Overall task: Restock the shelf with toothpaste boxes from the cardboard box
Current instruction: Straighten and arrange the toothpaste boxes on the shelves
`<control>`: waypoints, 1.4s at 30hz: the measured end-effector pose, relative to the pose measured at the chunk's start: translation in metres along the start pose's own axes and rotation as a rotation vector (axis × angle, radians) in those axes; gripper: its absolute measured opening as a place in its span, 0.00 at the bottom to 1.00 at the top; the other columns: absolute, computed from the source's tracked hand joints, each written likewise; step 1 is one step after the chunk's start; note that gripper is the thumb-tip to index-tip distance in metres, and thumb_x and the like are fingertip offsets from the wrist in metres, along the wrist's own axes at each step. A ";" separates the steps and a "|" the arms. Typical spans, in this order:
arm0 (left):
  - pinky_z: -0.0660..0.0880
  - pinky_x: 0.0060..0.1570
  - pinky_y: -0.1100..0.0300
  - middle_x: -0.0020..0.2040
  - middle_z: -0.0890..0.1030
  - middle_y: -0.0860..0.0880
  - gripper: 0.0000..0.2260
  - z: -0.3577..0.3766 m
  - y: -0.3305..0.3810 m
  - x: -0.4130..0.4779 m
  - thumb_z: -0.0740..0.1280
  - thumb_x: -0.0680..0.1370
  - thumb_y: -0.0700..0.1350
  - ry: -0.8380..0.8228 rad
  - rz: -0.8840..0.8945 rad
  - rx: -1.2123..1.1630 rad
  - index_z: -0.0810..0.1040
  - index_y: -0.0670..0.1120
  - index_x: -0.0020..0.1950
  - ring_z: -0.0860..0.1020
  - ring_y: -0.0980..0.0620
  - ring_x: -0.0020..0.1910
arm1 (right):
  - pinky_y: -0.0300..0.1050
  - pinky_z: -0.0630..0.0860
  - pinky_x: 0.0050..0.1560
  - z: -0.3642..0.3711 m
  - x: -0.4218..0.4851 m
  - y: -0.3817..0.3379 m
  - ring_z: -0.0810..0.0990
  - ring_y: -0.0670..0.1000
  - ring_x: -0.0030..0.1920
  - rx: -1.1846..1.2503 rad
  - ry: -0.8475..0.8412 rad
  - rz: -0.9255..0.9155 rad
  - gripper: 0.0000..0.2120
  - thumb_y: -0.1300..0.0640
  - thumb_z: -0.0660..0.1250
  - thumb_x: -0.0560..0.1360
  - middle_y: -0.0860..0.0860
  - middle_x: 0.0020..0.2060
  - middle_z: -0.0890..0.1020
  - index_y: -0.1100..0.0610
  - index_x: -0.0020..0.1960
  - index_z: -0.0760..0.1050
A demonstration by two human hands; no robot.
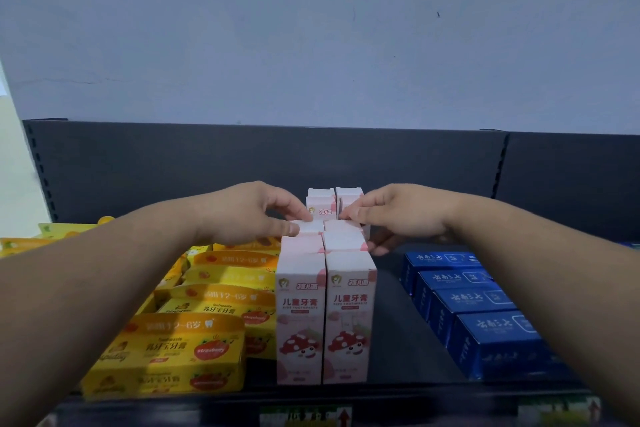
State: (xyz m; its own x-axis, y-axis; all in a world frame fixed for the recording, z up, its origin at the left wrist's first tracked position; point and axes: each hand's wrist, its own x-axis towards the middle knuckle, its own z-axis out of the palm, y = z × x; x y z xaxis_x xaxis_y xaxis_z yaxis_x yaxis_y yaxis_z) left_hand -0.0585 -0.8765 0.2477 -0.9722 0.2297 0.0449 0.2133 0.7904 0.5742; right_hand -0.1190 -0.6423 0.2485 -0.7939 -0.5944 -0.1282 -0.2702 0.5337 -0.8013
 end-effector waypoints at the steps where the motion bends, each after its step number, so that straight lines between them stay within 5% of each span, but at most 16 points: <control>1: 0.79 0.54 0.59 0.55 0.81 0.60 0.10 0.000 0.000 0.000 0.66 0.78 0.47 -0.005 0.003 0.013 0.79 0.57 0.58 0.79 0.59 0.54 | 0.45 0.82 0.49 0.001 -0.001 0.000 0.82 0.52 0.44 0.005 0.000 0.008 0.12 0.54 0.62 0.81 0.56 0.54 0.84 0.56 0.61 0.79; 12: 0.75 0.59 0.57 0.59 0.78 0.62 0.10 -0.004 0.002 -0.002 0.63 0.80 0.53 -0.026 0.012 0.092 0.77 0.62 0.59 0.76 0.60 0.57 | 0.48 0.79 0.50 0.002 -0.003 0.002 0.80 0.52 0.44 -0.044 -0.015 0.013 0.10 0.52 0.60 0.82 0.61 0.53 0.83 0.54 0.58 0.78; 31: 0.74 0.62 0.56 0.60 0.78 0.65 0.15 -0.010 -0.005 0.003 0.66 0.79 0.48 -0.117 0.063 0.128 0.76 0.61 0.65 0.77 0.63 0.59 | 0.42 0.81 0.41 0.004 0.002 0.006 0.84 0.50 0.40 0.005 -0.041 0.034 0.13 0.53 0.59 0.83 0.49 0.43 0.84 0.51 0.65 0.75; 42: 0.76 0.60 0.54 0.61 0.78 0.63 0.14 -0.007 -0.005 0.004 0.57 0.81 0.54 -0.106 -0.016 0.050 0.73 0.64 0.66 0.79 0.58 0.57 | 0.48 0.81 0.47 -0.002 0.005 0.008 0.86 0.54 0.48 -0.058 -0.039 0.064 0.14 0.50 0.56 0.83 0.51 0.53 0.84 0.50 0.65 0.74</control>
State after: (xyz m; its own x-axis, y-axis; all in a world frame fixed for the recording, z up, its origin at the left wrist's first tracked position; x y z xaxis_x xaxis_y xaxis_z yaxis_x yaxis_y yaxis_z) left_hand -0.0641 -0.8835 0.2512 -0.9605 0.2733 -0.0527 0.2045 0.8212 0.5327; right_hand -0.1258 -0.6397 0.2421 -0.7890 -0.5804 -0.2017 -0.2516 0.6046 -0.7558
